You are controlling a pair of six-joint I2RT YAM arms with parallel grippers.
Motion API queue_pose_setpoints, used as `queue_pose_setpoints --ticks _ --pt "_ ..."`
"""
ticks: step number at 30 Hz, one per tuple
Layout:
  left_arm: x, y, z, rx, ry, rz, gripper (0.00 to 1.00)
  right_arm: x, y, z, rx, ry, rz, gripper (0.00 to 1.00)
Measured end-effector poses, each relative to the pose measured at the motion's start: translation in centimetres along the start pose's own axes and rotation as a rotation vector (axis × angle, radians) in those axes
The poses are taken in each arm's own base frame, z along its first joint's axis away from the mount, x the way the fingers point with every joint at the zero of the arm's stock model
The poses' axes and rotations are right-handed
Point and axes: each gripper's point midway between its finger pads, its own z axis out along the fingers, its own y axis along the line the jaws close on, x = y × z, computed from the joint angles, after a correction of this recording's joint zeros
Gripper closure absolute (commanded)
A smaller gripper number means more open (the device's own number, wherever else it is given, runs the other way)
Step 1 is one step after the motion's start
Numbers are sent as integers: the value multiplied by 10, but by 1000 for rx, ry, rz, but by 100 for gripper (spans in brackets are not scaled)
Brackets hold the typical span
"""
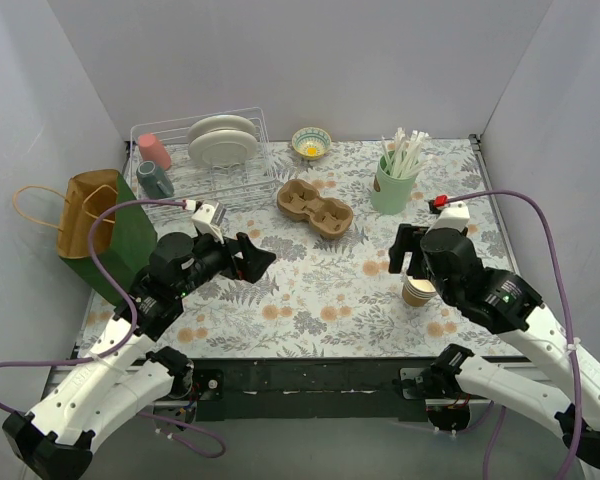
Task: Pack the takeout coffee
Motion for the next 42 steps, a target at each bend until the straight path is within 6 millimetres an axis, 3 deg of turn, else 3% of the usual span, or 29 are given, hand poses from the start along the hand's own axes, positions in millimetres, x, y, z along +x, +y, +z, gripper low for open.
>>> queue_pose_setpoints --ticks 4,8,13,18,28,38,42 --pt "-1 0 0 -2 -3 1 2 4 -28 -3 160 38 -44 32" --pt "-1 0 -1 -1 -6 1 2 12 -37 4 226 97 -90 48" --pt "0 0 -1 1 -6 1 2 29 -44 21 271 196 -113 55" --pt "5 1 -1 2 6 -1 2 61 -53 35 255 300 -128 58" --pt "6 0 -1 8 11 -2 2 88 -56 49 209 360 -142 68" --pt "7 1 1 6 19 -3 2 93 -55 54 190 357 -146 96" --pt "7 1 1 7 19 -3 2 91 -57 54 200 349 -147 98"
